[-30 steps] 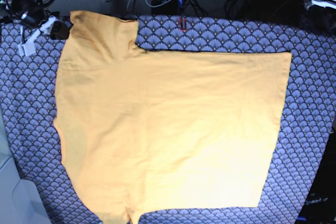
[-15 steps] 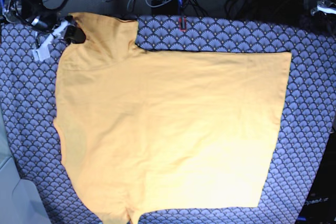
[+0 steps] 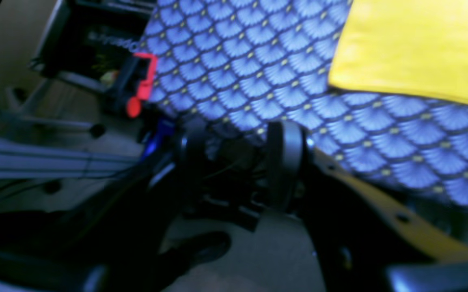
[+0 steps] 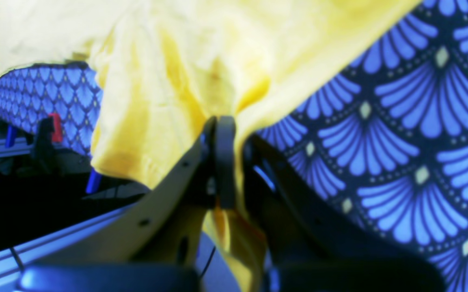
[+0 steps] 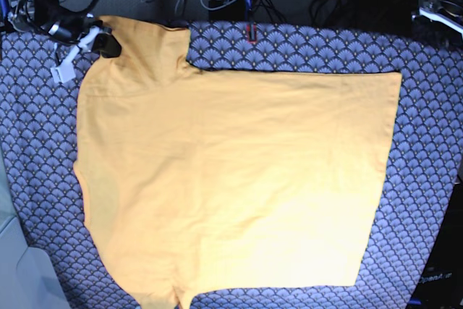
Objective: Fold the T-shirt properly
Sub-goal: 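Move the right gripper to the shirt's shoulder corner and grasp it, then move the left gripper to the opposite shoulder edge and grasp it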
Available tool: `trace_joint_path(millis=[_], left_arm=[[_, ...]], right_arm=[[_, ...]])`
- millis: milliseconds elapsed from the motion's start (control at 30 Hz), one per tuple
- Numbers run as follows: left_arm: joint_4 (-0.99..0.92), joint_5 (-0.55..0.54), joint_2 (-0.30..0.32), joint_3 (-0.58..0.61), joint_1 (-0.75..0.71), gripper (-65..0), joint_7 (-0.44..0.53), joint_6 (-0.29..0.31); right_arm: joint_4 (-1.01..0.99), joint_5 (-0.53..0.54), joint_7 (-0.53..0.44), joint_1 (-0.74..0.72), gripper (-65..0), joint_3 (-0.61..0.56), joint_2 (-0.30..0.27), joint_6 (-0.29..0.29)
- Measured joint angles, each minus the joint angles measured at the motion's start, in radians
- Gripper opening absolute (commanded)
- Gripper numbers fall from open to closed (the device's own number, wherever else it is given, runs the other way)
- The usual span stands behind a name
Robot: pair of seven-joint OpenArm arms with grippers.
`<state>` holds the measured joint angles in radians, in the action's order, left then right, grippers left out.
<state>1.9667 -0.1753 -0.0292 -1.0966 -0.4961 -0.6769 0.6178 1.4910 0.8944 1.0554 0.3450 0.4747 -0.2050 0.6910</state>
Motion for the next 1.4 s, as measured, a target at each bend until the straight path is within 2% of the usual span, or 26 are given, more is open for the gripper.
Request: trace_joint_path(millis=[167, 367, 433, 633, 933, 1167, 1400], left_arm=[[-0.054, 0.082, -0.011, 0.006, 0.134, -39.4, 0.011, 0.080], [-0.155, 0.141, -0.012, 0.005, 0.261, -25.7, 0.013, 0.082], [-0.207, 0.133, -0.012, 0.006, 0.276, -24.1, 0.024, 0.083], [-0.329, 0.141, -0.005, 0.052, 0.327, -24.1, 0.011, 0.076], [-0.425, 0.148, -0.026, 0.051, 0.392, -24.1, 0.016, 0.076], [-0.539, 0.126, -0.018, 0.051, 0.431, -24.1, 0.057, 0.079], [-0.555, 0.109, -0.029, 0.051, 0.423, -25.0, 0.084, 0.074]], right_arm=[[0.000, 0.001, -0.001, 0.001, -65.0, -0.006, -0.003, 0.000], [0.000, 0.001, 0.000, 0.002, -65.0, -0.006, -0.003, 0.000], [0.000, 0.001, -0.001, 0.002, -65.0, -0.007, -0.003, 0.000], [0.000, 0.001, -0.001, 0.002, -65.0, -0.007, -0.003, 0.000], [0.000, 0.001, 0.003, 0.002, -65.0, -0.007, -0.003, 0.000], [0.000, 0.002, 0.004, 0.002, -65.0, -0.011, -0.011, 0.000], [0.000, 0.002, 0.004, 0.002, -65.0, -0.032, -0.027, 0.000]])
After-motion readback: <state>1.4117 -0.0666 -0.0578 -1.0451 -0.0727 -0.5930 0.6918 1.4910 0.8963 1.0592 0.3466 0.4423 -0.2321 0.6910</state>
